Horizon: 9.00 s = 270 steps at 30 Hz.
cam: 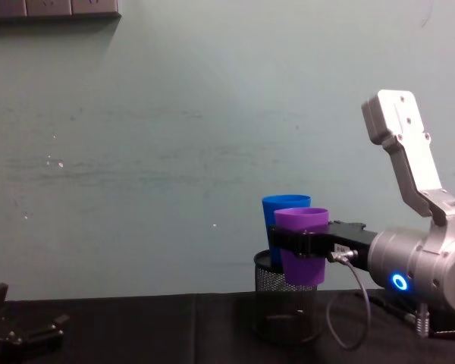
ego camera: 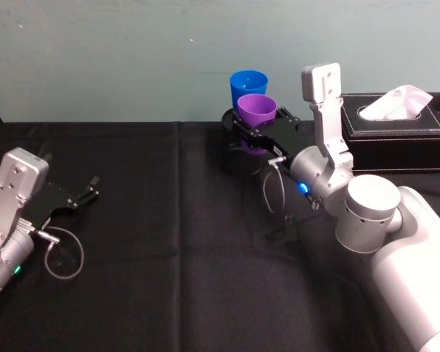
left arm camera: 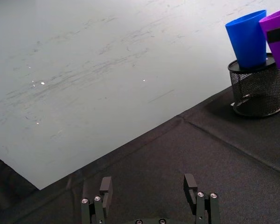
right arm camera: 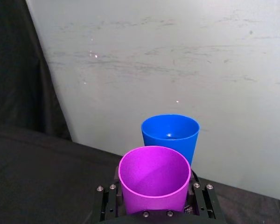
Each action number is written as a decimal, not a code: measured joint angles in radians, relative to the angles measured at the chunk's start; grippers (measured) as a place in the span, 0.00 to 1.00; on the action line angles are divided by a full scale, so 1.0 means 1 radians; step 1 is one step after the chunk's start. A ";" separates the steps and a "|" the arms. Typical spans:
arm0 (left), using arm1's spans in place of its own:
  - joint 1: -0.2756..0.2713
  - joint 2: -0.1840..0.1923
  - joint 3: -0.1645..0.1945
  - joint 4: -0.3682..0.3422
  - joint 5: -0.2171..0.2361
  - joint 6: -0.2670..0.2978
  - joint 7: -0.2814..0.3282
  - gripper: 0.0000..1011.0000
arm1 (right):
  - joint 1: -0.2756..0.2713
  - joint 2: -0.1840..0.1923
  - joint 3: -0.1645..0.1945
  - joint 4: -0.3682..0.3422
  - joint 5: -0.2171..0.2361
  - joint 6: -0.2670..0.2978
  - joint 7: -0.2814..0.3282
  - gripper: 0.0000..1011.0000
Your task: Pick up one cup with a gripper and tap it against the other cup.
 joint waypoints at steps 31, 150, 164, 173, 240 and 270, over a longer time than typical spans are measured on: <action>0.000 0.000 0.000 0.000 0.000 0.000 0.000 0.99 | 0.030 -0.024 0.017 0.040 -0.016 0.003 0.002 0.72; 0.000 0.000 0.000 0.000 0.000 0.000 0.000 0.99 | 0.030 -0.023 0.016 0.040 -0.016 0.002 0.002 0.72; 0.000 0.000 0.000 0.000 0.000 0.000 0.000 0.99 | 0.030 -0.023 0.016 0.040 -0.016 0.002 0.002 0.72; 0.000 0.000 0.000 0.000 0.000 0.000 0.000 0.99 | 0.030 -0.023 0.016 0.040 -0.016 0.002 0.002 0.72; 0.000 0.000 0.000 0.000 0.000 0.000 0.000 0.99 | 0.030 -0.023 0.016 0.040 -0.016 0.002 0.002 0.72; 0.000 0.000 0.000 0.000 0.000 0.000 0.000 0.99 | 0.030 -0.023 0.016 0.040 -0.016 0.002 0.002 0.72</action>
